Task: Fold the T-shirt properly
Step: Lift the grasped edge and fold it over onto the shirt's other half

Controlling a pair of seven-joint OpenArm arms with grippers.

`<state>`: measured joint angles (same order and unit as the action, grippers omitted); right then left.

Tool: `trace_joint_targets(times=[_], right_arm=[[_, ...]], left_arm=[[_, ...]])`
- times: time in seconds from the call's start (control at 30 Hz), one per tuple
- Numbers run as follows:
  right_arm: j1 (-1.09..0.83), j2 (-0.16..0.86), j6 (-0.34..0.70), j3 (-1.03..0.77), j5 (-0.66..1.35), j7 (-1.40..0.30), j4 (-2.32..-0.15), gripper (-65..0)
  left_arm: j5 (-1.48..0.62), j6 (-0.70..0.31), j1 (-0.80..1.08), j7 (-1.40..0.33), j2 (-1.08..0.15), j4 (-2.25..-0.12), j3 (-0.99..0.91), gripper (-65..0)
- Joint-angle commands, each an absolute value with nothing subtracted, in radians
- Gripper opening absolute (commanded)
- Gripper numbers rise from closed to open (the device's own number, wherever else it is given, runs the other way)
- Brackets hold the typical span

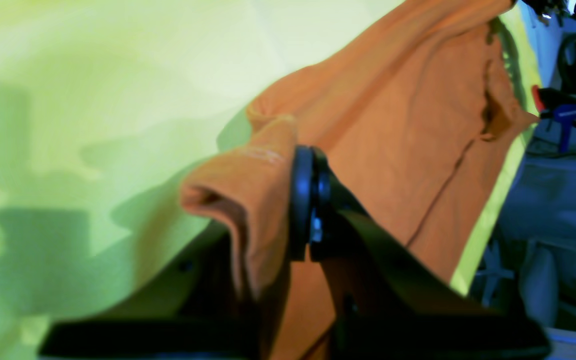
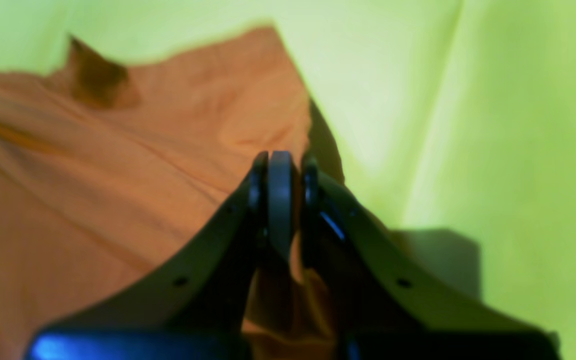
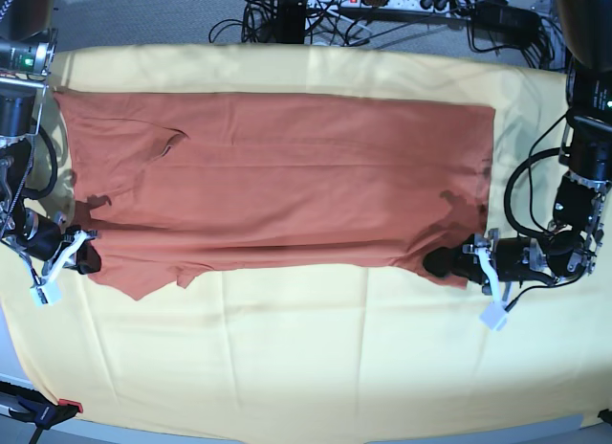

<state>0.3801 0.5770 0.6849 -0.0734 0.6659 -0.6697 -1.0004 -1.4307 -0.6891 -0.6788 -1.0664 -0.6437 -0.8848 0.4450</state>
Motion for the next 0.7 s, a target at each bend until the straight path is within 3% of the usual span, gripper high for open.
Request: trace_joint_targets(times=[0.0,0.43,0.67], right_arm=[[0.407,0.605,0.698,-0.079,0.68,-0.648,-1.019,-65.0],[0.407,0.605,0.698,-0.079,0.681,-0.649,-1.019,-65.0],[0.407,0.604,0.698,-0.079,0.684,-0.648,-1.019,-65.0]], left_arm=[[-1.454,-0.698,-0.709,-1.056,-0.669,-0.907,0.437,-65.0],[-1.484,-0.698,-0.712,-1.097,-0.724,-0.937,0.433,-65.0],[-1.484,-0.698,-0.709,-1.102,-0.737,-0.947,0.316,-65.0]])
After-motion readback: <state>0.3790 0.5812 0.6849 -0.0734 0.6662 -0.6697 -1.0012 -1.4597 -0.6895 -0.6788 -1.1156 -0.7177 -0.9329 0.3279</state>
